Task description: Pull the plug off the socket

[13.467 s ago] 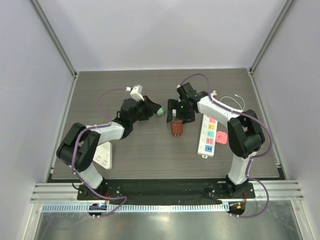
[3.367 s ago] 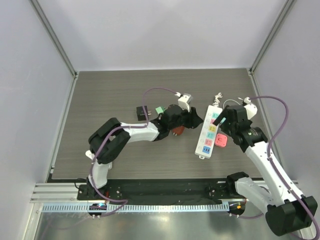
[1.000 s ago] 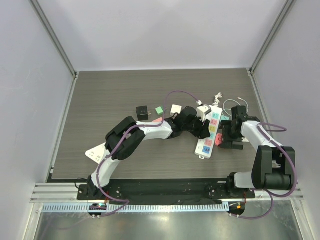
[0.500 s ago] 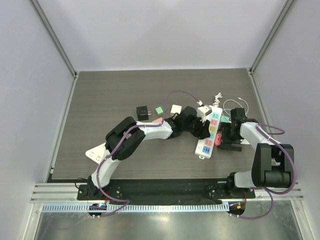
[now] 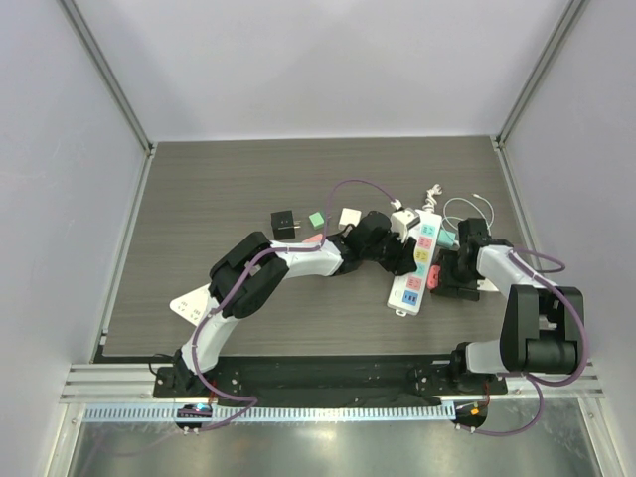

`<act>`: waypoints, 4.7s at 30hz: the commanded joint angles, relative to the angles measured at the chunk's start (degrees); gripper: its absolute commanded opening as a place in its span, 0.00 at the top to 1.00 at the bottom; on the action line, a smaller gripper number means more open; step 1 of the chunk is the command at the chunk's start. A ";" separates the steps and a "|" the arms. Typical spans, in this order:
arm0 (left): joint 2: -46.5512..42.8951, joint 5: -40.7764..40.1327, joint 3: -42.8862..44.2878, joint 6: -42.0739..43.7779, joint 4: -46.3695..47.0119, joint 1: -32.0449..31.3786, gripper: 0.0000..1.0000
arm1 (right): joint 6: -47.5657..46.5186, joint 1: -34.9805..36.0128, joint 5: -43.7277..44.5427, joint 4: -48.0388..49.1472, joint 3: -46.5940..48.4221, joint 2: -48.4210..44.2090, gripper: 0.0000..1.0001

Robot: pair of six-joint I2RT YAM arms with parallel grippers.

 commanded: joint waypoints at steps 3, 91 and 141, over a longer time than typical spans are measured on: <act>1.16 -2.91 -1.10 -2.02 2.80 0.42 0.55 | 2.14 -0.56 0.57 1.83 -2.33 -1.46 0.61; 22.43 -25.41 37.74 -11.60 -24.52 -5.03 0.11 | -11.13 -5.04 -3.74 4.21 -4.79 -4.71 0.99; 25.33 -29.98 34.14 -12.31 -33.49 -5.47 0.13 | -9.02 -12.60 7.16 -3.79 -7.16 -10.25 0.99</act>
